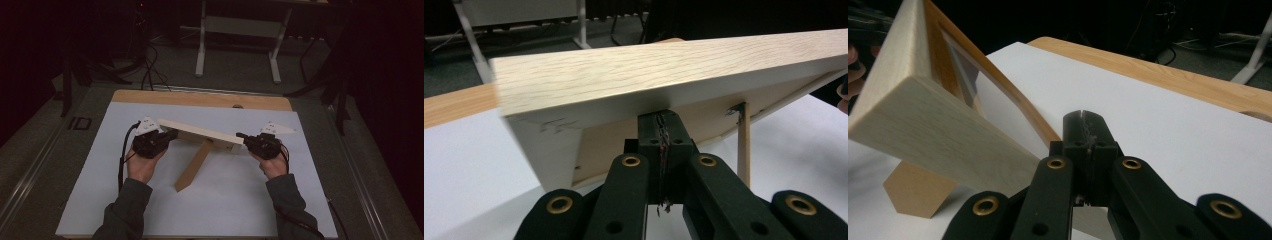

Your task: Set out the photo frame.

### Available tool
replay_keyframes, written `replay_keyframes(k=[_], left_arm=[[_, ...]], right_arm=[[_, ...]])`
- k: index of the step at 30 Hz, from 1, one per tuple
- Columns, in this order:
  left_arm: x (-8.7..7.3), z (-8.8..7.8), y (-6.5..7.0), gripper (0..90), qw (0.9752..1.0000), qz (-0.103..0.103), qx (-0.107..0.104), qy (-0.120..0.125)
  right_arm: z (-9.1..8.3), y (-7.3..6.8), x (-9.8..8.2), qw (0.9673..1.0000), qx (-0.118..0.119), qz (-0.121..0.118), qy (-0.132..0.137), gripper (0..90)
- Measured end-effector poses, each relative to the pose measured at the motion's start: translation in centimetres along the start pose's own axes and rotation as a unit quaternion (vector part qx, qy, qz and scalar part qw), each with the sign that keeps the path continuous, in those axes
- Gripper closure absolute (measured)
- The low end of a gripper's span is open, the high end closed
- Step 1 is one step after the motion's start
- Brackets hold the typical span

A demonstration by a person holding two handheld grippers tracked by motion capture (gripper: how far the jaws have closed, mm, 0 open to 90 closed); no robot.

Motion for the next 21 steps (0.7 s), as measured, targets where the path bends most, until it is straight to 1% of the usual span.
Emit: replay_keyframes(k=[7, 13, 16, 21], left_arm=[[0.2, 0.6, 0.8, 90.0, 0.9999, 0.009, -0.005, -0.007], [0.2, 1.4, 2.0, 90.0, 0.9997, 0.017, -0.014, -0.012], [0.3, 1.7, 2.6, 90.0, 0.9995, 0.023, -0.018, -0.014], [0.4, 2.0, 3.0, 90.0, 0.9993, 0.026, -0.02, -0.016]], right_arm=[[-0.4, -0.6, 0.4, 0.9999, 0.011, -0.008, 0.003, 89.7], [-0.6, -1.4, 0.7, 0.9996, 0.02, -0.02, 0.004, 89.7], [-0.7, -1.6, 0.8, 0.9995, 0.023, -0.021, 0.006, 89.7], [-0.7, -2.0, 1.0, 0.9992, 0.029, -0.025, 0.006, 89.7]])
Point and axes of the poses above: each handheld gripper's, and its own axes: z roughly forward along the jaws, x roughly out of its top, y roughly to its right, the point moved 7 cm from there along z, roughly forward along the jaws, and after that the axes turned 5 degrees about -z, right-handed, at the moved point
